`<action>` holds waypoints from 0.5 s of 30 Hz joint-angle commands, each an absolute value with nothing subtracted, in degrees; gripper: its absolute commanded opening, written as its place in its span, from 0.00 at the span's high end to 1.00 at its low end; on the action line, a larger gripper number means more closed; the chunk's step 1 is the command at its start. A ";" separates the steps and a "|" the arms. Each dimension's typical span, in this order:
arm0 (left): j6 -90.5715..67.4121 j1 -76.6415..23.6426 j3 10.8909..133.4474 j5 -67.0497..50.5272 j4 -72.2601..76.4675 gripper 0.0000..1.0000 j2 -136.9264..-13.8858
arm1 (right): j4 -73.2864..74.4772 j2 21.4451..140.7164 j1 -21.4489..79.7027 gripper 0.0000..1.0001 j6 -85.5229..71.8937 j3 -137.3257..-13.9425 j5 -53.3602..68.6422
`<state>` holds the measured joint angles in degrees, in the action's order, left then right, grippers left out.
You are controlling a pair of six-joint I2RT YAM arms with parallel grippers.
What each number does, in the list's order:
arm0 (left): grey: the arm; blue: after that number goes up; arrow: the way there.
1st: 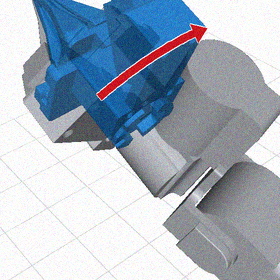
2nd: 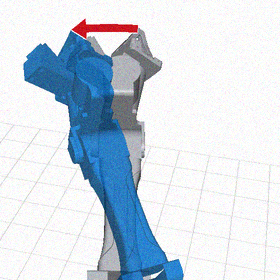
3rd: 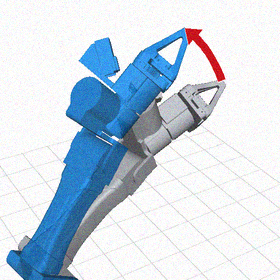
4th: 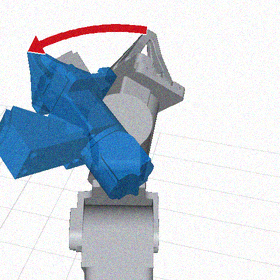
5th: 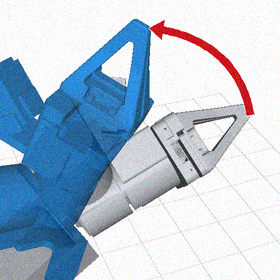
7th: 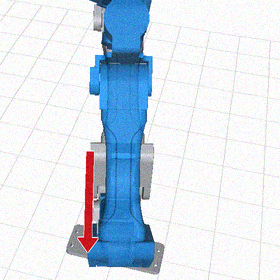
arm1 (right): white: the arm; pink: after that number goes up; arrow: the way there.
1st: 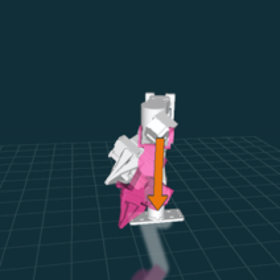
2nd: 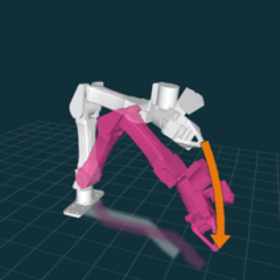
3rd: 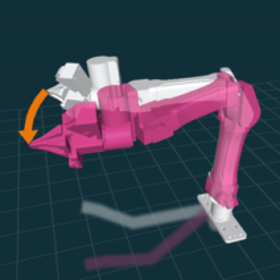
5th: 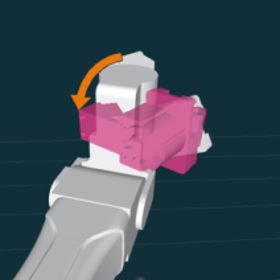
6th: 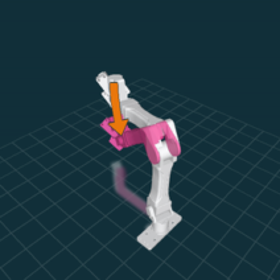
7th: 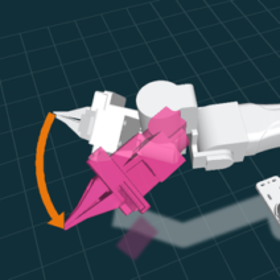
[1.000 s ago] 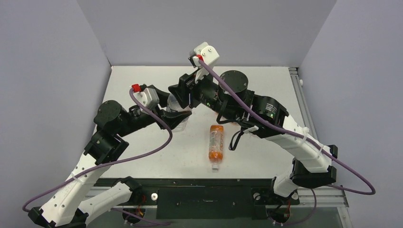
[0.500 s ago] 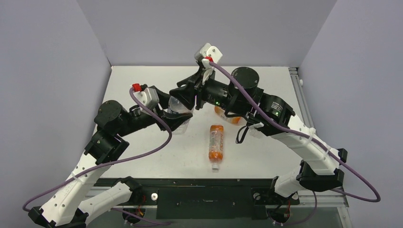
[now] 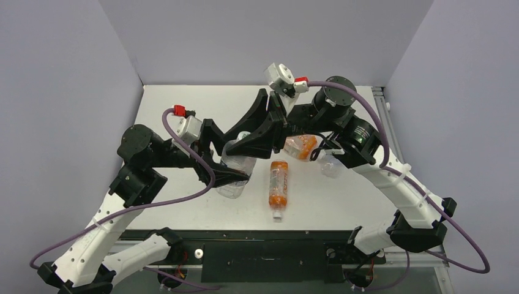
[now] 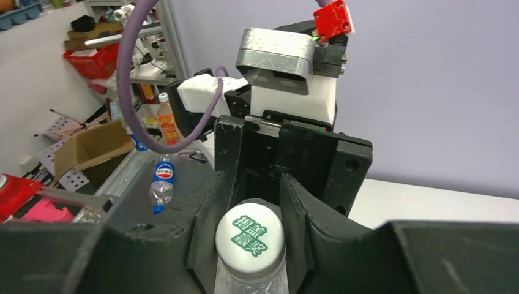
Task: Unscrew the bottle caps
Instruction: Unscrew the bottle cap from the plastic bottle.
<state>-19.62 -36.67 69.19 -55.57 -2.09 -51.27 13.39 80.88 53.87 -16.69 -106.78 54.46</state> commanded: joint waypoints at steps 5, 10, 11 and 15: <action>-14.78 -36.73 70.41 -56.76 -2.50 1.00 -50.80 | 16.65 78.88 50.44 0.24 -13.05 -109.98 40.45; -7.10 -36.74 68.20 -43.54 -4.78 1.00 -49.13 | 23.85 78.39 54.58 0.19 -9.91 -113.16 17.31; -5.42 -36.74 67.94 -39.58 -4.76 1.00 -49.00 | 25.54 78.48 57.04 0.18 -9.30 -113.58 10.19; -1.52 -36.69 66.73 -30.13 -4.31 1.00 -48.70 | 27.74 79.85 62.99 0.18 -8.94 -115.28 -4.43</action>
